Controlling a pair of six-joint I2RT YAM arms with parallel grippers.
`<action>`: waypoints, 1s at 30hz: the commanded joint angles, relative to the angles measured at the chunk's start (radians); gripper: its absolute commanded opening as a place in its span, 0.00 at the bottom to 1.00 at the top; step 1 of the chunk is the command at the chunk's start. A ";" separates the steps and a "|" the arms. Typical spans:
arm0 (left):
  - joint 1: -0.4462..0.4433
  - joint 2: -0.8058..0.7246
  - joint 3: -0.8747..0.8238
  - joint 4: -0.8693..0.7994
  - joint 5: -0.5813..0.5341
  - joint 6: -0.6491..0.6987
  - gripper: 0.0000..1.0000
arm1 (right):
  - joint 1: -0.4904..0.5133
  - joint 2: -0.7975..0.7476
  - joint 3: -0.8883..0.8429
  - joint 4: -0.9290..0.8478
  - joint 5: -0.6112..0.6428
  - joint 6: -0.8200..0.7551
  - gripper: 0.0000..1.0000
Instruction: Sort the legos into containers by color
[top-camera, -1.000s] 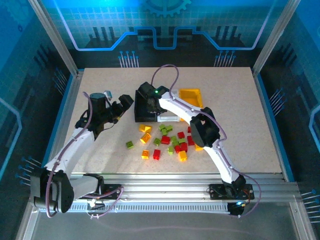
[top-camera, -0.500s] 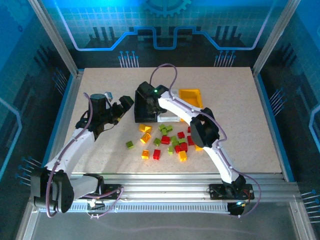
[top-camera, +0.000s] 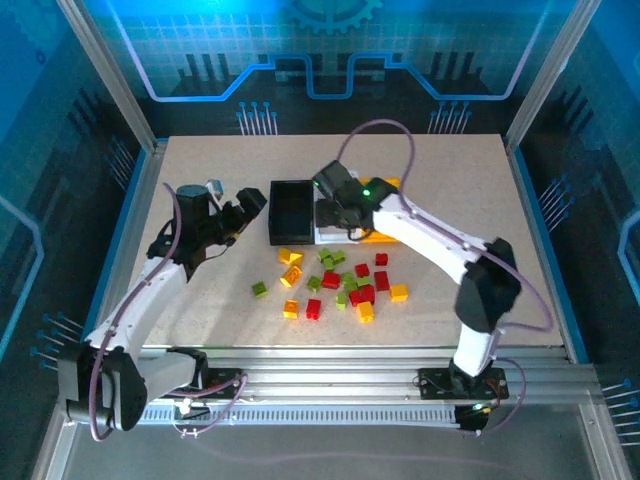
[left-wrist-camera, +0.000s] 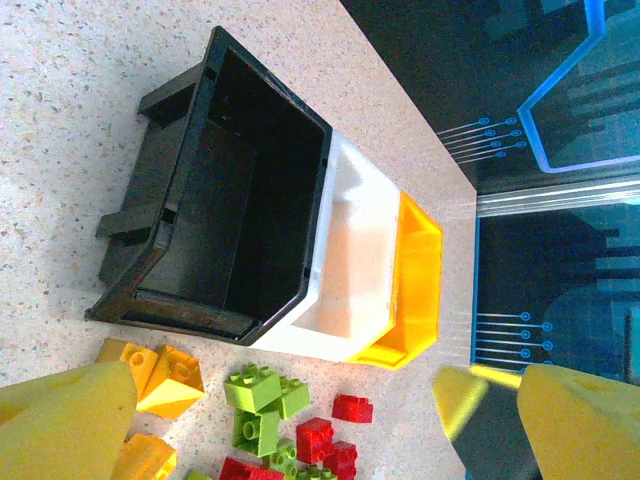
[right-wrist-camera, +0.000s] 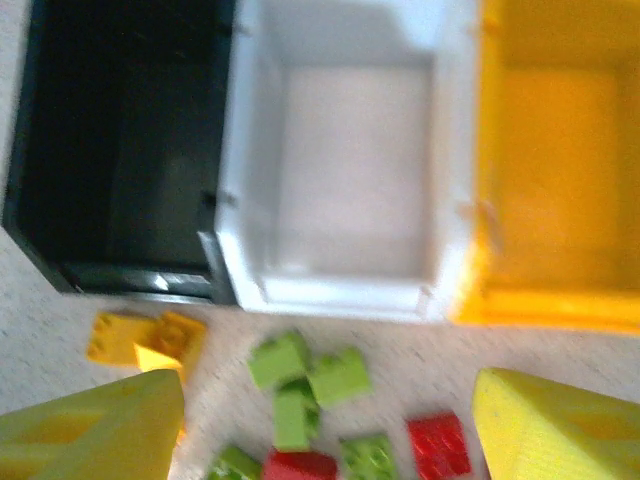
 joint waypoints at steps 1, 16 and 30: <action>-0.007 -0.019 -0.016 0.006 0.028 0.007 0.99 | -0.063 -0.076 -0.202 0.030 -0.010 0.011 0.78; -0.011 0.010 -0.079 0.046 0.029 -0.037 0.99 | -0.191 0.026 -0.374 0.132 -0.052 0.015 0.67; -0.012 0.037 -0.079 0.054 0.024 -0.041 0.99 | -0.216 0.150 -0.327 0.147 -0.078 0.025 0.42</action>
